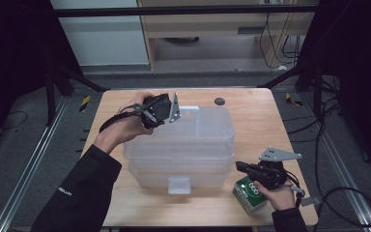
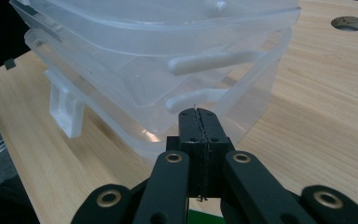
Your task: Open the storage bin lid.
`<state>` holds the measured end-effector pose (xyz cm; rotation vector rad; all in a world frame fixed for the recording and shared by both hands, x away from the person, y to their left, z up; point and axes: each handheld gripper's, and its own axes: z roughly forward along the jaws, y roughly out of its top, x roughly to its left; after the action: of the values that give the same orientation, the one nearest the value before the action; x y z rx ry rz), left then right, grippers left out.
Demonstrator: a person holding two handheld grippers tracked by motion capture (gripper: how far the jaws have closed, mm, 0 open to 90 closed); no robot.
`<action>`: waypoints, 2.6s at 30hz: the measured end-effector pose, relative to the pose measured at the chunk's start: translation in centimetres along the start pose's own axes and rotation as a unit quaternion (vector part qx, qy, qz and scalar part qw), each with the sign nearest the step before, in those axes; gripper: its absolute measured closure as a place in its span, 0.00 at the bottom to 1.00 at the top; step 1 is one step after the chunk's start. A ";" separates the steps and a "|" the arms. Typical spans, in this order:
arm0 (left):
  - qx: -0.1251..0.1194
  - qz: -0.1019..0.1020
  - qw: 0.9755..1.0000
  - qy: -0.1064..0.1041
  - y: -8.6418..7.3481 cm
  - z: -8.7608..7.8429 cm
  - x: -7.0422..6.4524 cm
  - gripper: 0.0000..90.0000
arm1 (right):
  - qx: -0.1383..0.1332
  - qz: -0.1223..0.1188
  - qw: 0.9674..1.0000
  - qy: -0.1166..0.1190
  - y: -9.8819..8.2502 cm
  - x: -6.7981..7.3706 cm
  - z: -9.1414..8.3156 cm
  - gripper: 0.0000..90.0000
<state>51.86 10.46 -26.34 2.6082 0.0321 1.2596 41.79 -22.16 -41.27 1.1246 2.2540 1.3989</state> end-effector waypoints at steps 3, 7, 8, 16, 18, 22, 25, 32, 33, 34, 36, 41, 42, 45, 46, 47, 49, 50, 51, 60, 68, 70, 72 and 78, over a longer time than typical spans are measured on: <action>-0.002 -0.005 1.000 -0.002 0.0 0.2 0.2 0.79 | -0.007 0.001 1.000 0.002 0.1 0.1 0.1 1.00; -0.003 -0.014 1.000 -0.004 -0.1 0.5 0.7 0.78 | -0.027 0.003 1.000 0.007 0.5 0.3 0.3 1.00; -0.003 -0.014 1.000 -0.004 -0.1 0.5 0.7 0.78 | -0.028 0.004 1.000 0.009 0.6 0.4 0.3 1.00; -0.008 -0.020 1.000 -0.013 -0.3 0.8 1.4 0.78 | -0.049 0.005 0.999 0.013 1.3 0.6 0.6 1.00; -0.009 -0.020 1.000 -0.014 -0.3 0.8 1.4 0.78 | -0.055 0.001 0.998 0.015 1.7 0.8 0.7 1.00; -0.009 -0.021 1.000 -0.014 -0.3 0.8 1.4 0.78 | -0.061 -0.004 0.998 0.015 2.4 1.2 1.0 1.00; -0.011 -0.019 1.000 -0.015 -0.4 0.8 1.4 0.77 | -0.059 -0.005 0.998 0.014 2.4 1.2 1.2 1.00; -0.038 -0.024 0.999 -0.022 -1.1 0.3 1.5 0.65 | -0.057 -0.004 0.998 0.014 2.4 1.2 1.2 1.00; -0.045 -0.026 0.998 -0.024 -1.3 0.1 1.4 0.63 | -0.057 -0.005 0.998 0.013 2.4 1.2 1.2 1.00; -0.052 -0.030 0.998 -0.028 -1.5 -0.1 1.5 0.61 | -0.056 -0.005 0.998 0.013 2.4 1.2 1.2 1.00; -0.059 -0.039 0.997 -0.027 -1.9 -0.5 1.5 0.59 | -0.056 -0.004 0.998 0.014 2.4 1.2 1.2 1.00; -0.080 -0.066 0.994 -0.025 -3.0 -1.5 1.8 0.56 | -0.054 -0.004 0.998 0.014 2.4 1.2 1.2 1.00; -0.084 -0.072 0.994 -0.027 -3.2 -1.6 1.9 0.56 | -0.055 -0.005 0.998 0.013 2.4 1.2 1.2 1.00; -0.092 -0.095 0.991 -0.025 -4.1 -1.9 2.0 0.56 | -0.054 -0.005 0.998 0.013 2.4 1.2 1.2 1.00; -0.094 -0.103 0.990 -0.027 -4.4 -2.0 2.1 0.56 | -0.053 -0.004 0.998 0.014 2.4 1.2 1.2 1.00; -0.100 -0.111 0.988 -0.033 -4.8 -2.1 2.3 0.56 | -0.053 -0.005 0.998 0.013 2.4 1.2 1.2 1.00; -0.110 -0.126 0.985 -0.041 -5.4 -2.2 2.5 0.56 | -0.053 -0.005 0.999 0.012 2.4 1.2 1.2 1.00; -0.113 -0.131 0.984 -0.042 -5.7 -2.2 2.6 0.57 | -0.053 -0.004 0.999 0.013 2.4 1.2 1.2 1.00; -0.118 -0.139 0.982 -0.042 -6.1 -2.3 2.6 0.58 | -0.053 -0.004 0.998 0.014 2.4 1.2 1.2 1.00; -0.127 -0.189 0.973 -0.028 -9.0 -3.0 2.4 0.70 | -0.052 -0.003 0.999 0.010 2.4 1.1 1.2 1.00; -0.143 -0.233 0.962 -0.006 -11.5 -3.8 1.8 0.79 | -0.053 -0.003 0.999 0.008 2.4 1.1 1.2 1.00; -0.146 -0.243 0.959 0.002 -12.0 -3.9 1.6 0.81 | -0.052 -0.004 0.999 0.006 2.4 1.1 1.2 1.00; -0.152 -0.255 0.955 0.012 -12.7 -4.0 1.3 0.84 | -0.053 -0.004 0.999 0.005 2.4 1.1 1.2 1.00; -0.154 -0.284 0.946 0.040 -14.6 -4.6 0.1 0.89 | -0.051 -0.002 0.999 0.007 2.4 1.1 1.2 1.00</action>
<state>49.62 25.62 -26.85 2.0624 0.5195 1.0515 42.93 -20.04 -39.66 1.0791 2.1673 1.5059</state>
